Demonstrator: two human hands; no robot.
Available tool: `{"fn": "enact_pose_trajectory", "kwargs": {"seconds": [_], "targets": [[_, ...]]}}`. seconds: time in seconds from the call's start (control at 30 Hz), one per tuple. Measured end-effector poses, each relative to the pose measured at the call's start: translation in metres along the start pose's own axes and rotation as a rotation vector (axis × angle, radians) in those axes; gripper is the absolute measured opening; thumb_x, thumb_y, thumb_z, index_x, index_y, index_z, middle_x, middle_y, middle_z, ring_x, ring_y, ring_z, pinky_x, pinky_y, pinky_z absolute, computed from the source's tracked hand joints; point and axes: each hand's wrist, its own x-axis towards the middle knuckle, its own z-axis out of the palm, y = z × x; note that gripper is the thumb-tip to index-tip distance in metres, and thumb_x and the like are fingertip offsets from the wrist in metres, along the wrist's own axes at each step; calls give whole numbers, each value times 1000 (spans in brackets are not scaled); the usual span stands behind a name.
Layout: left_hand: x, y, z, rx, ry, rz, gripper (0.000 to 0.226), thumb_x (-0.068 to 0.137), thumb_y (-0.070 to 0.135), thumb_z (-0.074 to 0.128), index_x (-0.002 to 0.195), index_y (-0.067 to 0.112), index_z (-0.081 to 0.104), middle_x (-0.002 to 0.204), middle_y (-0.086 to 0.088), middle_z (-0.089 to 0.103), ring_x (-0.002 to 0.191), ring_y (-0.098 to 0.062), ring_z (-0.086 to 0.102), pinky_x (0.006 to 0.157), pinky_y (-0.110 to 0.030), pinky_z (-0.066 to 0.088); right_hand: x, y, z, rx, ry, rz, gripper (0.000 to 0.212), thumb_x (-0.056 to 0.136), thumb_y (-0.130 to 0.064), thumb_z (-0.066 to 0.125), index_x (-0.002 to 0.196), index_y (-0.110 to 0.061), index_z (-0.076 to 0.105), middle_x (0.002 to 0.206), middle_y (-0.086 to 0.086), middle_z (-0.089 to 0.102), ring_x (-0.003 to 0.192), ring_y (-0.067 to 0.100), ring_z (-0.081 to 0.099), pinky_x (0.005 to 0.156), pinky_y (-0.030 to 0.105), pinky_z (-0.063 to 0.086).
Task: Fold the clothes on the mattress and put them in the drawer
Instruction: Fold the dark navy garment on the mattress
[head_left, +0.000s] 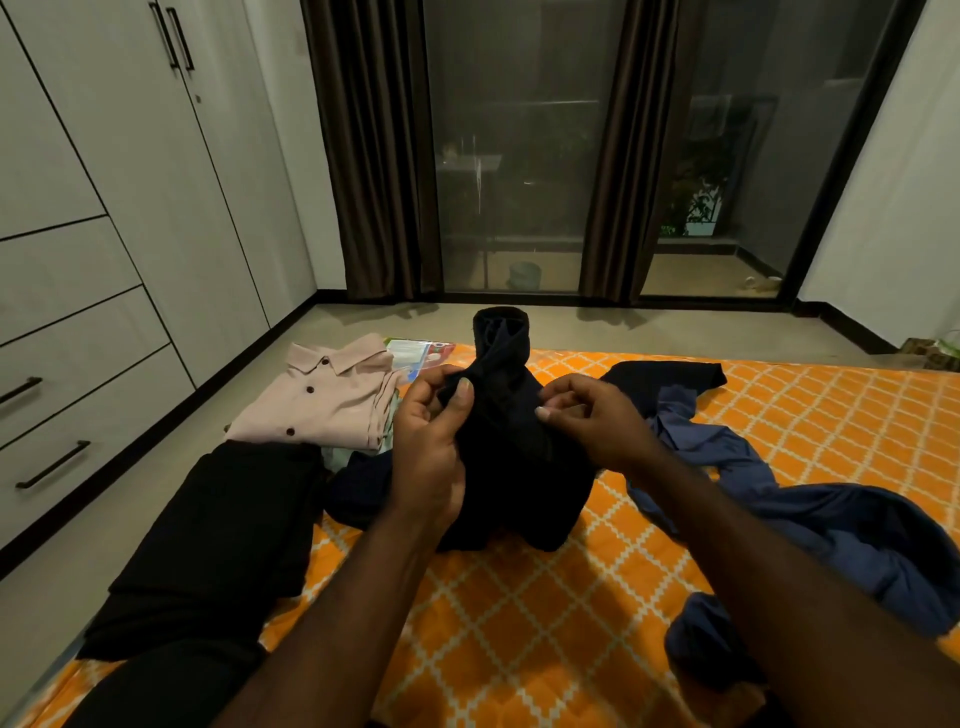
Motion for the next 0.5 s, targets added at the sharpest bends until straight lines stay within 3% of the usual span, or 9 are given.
{"fn": "enact_pose_trajectory", "kwargs": {"seconds": [0.1,0.2,0.33,0.43,0.5], "targets": [[2,2,0,28,39,9,11,98,7,58,107,8,62,121,-21,63,108,-30,64,99,-46,54,-8,0,25,-86,-10,-57,19,89,-26,79,102,-20,68,76,-9,65,65,-3,60,65,21,49],[4,11,-3,68,100,43,12,101,6,54,107,11,63,110,-14,66,107,-31,63,101,-49,53,-15,-10,44,-86,-29,-67,24,88,-30,80,105,-24,64,85,-6,71,75,4,68,66,26,56],[14,29,-11,23,187,62,13,103,8,51,107,11,63,113,-15,64,110,-30,61,108,-58,45,-12,-37,25,202,-2,-12,25,88,-21,80,108,-18,64,92,1,72,79,20,74,64,36,63],[18,41,-15,-18,158,58,15,103,8,49,108,11,63,113,-15,64,112,-32,60,109,-55,46,-1,-39,-9,237,199,28,51,78,-28,88,119,-22,60,115,-1,68,96,20,72,74,38,63],[18,52,-14,-35,58,62,15,104,7,48,108,10,62,105,-11,66,106,-29,62,102,-47,51,8,-34,-30,196,148,11,82,64,-41,94,134,-27,55,135,-5,60,122,13,59,88,30,55]]}}
